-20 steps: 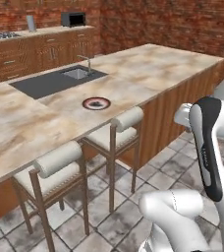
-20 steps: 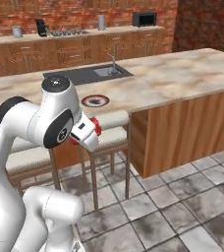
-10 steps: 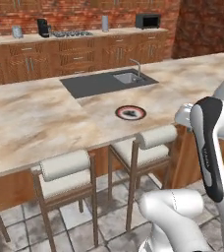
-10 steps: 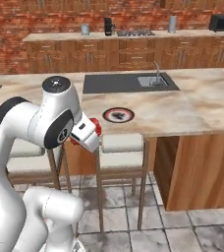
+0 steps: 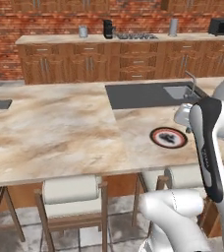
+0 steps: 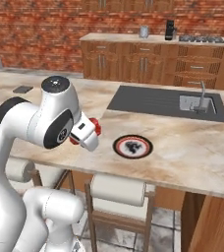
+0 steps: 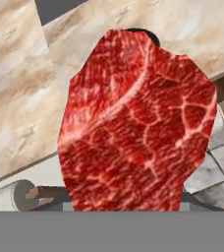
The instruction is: Take the steak from the fridge and place it on the digital scale on the counter by the fridge. Wait a few seconds for a reading, then move it to the plate on the dining counter.
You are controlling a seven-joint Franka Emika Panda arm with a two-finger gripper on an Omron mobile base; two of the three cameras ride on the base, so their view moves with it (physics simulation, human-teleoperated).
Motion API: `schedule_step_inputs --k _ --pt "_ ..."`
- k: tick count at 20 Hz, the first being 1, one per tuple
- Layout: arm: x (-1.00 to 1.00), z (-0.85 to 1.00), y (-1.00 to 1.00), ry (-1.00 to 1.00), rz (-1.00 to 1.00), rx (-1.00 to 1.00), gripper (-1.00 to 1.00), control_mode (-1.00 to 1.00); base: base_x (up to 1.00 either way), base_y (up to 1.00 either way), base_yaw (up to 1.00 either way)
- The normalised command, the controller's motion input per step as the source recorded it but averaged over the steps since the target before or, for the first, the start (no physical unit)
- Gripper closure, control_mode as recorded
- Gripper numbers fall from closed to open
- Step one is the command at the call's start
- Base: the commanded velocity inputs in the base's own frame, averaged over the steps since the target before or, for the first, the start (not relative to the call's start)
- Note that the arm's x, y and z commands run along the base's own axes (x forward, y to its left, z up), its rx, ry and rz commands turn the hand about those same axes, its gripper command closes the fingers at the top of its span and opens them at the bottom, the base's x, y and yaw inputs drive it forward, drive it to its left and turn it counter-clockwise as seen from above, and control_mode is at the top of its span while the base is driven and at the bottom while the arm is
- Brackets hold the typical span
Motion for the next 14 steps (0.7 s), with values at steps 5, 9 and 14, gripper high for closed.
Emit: schedule_step_inputs --k 5,9,14 --pt "0.0 0.0 0.0 0.0 0.0 0.0 1.0 1.0 0.9 -0.55 0.22" --pt "0.62 -0.16 -0.36 0.06 0.01 0.0 1.0 -1.0 0.21 -0.14 0.02" --pt "0.92 -0.57 -0.51 0.09 0.0 0.0 1.0 -1.0 0.0 0.0 0.0"
